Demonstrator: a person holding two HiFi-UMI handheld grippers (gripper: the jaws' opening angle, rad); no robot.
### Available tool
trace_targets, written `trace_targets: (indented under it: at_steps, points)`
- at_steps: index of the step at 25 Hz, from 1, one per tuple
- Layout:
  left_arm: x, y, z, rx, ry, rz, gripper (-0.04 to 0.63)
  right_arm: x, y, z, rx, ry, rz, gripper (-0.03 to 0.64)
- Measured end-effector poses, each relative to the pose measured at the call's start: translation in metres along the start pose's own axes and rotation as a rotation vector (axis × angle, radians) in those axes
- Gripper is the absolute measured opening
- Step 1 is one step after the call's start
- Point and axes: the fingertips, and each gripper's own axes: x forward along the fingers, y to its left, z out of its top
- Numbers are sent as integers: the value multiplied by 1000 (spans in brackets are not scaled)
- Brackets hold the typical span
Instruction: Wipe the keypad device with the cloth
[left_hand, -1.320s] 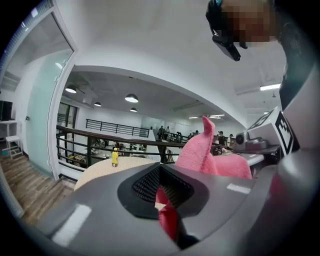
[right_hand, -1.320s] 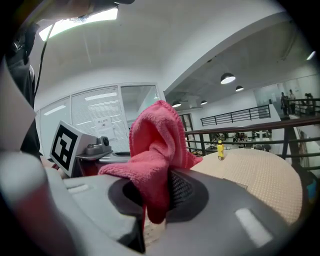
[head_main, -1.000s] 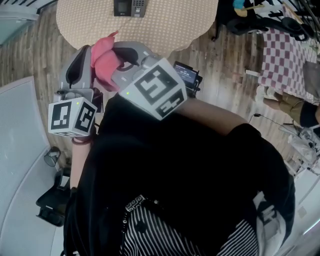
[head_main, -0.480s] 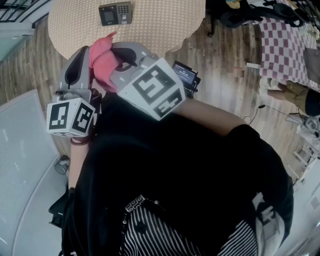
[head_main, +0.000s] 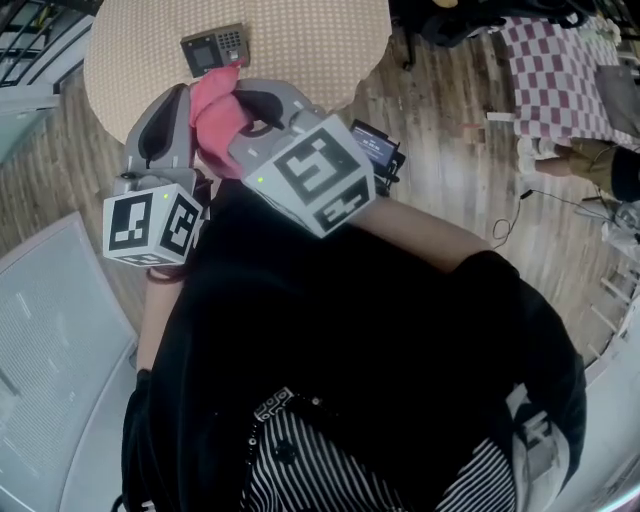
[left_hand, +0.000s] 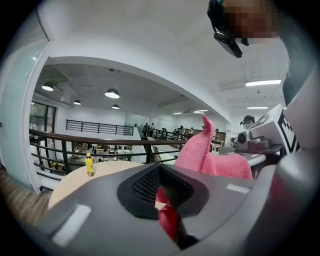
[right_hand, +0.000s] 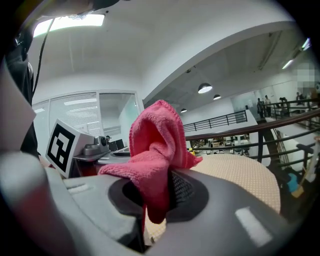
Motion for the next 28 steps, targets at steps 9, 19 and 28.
trace_targets:
  at_steps: [9,19,28]
  points:
    - [48,48,13,42,-4,20,-3,53,-41,17,12,-6,-84,64]
    - [108,134,10,33,95,-60,-3,148,-81,28,83,55,-110,64]
    - [152,196,-8,-30,145,-111,-3,218,-112,20,111,90,-153,64]
